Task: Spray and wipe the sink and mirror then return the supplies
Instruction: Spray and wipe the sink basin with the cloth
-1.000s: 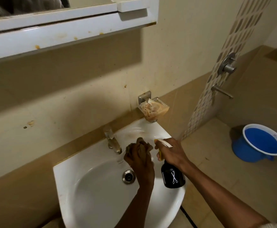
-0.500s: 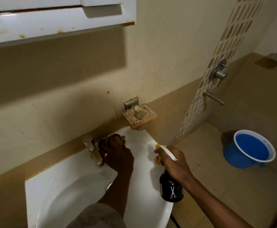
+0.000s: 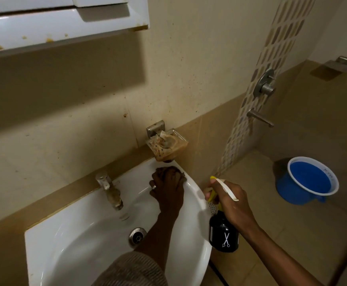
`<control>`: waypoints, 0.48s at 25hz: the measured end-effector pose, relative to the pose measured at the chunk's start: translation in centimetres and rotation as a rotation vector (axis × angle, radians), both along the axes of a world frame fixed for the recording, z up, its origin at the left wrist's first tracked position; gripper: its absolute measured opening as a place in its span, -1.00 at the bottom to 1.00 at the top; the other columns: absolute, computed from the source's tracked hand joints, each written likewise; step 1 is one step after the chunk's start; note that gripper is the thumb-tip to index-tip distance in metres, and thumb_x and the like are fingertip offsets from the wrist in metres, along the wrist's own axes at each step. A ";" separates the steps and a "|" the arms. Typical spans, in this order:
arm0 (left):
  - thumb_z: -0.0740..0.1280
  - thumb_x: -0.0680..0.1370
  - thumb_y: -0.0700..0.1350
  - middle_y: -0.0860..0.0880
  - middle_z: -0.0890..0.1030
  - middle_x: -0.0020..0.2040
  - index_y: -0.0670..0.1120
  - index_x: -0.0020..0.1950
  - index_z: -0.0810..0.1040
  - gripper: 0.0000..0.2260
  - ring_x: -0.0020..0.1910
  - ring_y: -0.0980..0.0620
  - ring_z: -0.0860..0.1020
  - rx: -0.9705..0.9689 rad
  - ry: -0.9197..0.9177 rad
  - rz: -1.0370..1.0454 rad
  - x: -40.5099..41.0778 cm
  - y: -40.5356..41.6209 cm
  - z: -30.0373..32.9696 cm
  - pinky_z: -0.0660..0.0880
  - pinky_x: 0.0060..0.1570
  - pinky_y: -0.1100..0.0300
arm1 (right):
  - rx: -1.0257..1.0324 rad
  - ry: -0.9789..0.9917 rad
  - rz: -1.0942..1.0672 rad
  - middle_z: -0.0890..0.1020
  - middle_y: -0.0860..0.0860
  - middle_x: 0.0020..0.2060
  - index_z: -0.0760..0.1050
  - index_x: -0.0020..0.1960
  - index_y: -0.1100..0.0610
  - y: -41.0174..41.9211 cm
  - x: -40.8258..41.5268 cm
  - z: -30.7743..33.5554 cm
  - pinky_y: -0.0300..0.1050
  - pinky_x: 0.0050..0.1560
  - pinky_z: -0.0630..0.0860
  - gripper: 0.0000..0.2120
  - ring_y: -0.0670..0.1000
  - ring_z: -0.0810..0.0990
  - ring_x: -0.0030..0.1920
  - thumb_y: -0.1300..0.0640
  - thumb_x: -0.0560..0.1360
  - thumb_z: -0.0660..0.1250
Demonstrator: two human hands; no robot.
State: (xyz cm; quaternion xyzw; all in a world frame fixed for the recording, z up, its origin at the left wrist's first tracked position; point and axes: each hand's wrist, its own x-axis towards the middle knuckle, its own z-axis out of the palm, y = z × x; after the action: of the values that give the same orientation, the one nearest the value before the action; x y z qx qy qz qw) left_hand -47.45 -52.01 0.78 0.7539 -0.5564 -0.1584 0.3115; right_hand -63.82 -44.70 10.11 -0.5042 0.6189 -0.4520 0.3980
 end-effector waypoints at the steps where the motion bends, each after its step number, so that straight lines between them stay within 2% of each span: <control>1: 0.47 0.47 0.14 -0.21 0.38 0.33 0.08 0.27 0.43 -0.56 0.22 -0.24 0.41 -0.011 0.059 -0.063 -0.4 0.4 -0.5 0.44 0.12 -0.22 | -0.007 0.005 -0.007 0.74 0.08 -0.33 0.68 -0.29 0.16 0.3 -0.5 0.1 0.13 -0.03 0.63 -0.56 0.07 0.69 -0.26 0.02 0.70 0.32; 3: 0.40 0.47 0.16 -0.17 0.37 0.35 0.14 0.26 0.40 -0.60 0.25 -0.18 0.41 -0.052 0.105 -0.230 -1.3 1.3 -1.3 0.45 0.18 -0.20 | -0.013 0.005 -0.018 0.74 0.08 -0.33 0.70 -0.22 0.17 1.0 -1.2 0.3 0.22 -0.03 0.64 -0.60 0.15 0.70 -0.24 0.02 0.70 0.32; 5: 0.27 0.44 0.23 -0.14 0.43 0.33 0.06 0.24 0.52 -0.57 0.27 -0.16 0.43 -0.005 0.104 -0.393 -2.4 1.1 -0.8 0.44 0.22 -0.18 | -0.013 -0.008 -0.019 0.74 0.10 -0.32 0.70 -0.19 0.21 1.5 -1.4 0.4 0.25 -0.05 0.64 -0.61 0.19 0.70 -0.23 0.04 0.71 0.31; 7: 0.29 0.46 0.17 -0.13 0.55 0.24 -0.06 0.13 0.64 -0.60 0.27 -0.08 0.44 0.053 0.078 -0.629 -3.2 0.9 0.2 0.36 0.28 -0.13 | -0.027 -0.017 -0.010 0.74 0.12 -0.32 0.70 -0.20 0.23 1.9 -1.3 0.6 0.24 -0.05 0.64 -0.59 0.20 0.71 -0.22 0.04 0.71 0.30; 9: 0.35 0.43 0.17 -0.01 0.59 0.19 0.07 0.08 0.67 -0.69 0.26 -0.05 0.43 0.110 0.001 -0.793 -3.6 1.1 1.3 0.34 0.27 -0.10 | -0.029 -0.040 -0.012 0.74 0.13 -0.31 0.69 -0.20 0.23 2.0 -1.1 1.0 0.21 -0.06 0.64 -0.60 0.22 0.71 -0.21 0.04 0.70 0.31; 10: 0.37 0.40 0.19 0.04 0.56 0.19 0.13 0.10 0.63 -0.69 0.27 -0.08 0.41 0.158 -0.045 -0.819 -3.8 1.8 1.9 0.33 0.28 -0.12 | -0.027 -0.053 -0.018 0.74 0.13 -0.31 0.70 -0.20 0.22 2.1 -0.9 1.2 0.19 -0.08 0.65 -0.60 0.23 0.71 -0.20 0.04 0.70 0.31; 12: 0.35 0.46 0.16 0.04 0.51 0.24 0.16 0.18 0.55 -0.69 0.32 -0.15 0.34 0.227 -0.064 -0.797 -4.9 3.7 2.7 0.27 0.34 -0.14 | -0.045 -0.066 -0.034 0.75 0.11 -0.31 0.70 -0.23 0.22 2.1 -0.7 1.7 0.10 -0.08 0.64 -0.59 0.16 0.73 -0.21 0.05 0.70 0.32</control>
State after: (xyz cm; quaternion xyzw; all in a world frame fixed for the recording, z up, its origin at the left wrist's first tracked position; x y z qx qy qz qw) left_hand -52.37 -48.29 3.53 0.5134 -0.7932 -0.3034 0.1234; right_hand -64.56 -42.63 11.80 -0.4873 0.6035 -0.4890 0.3990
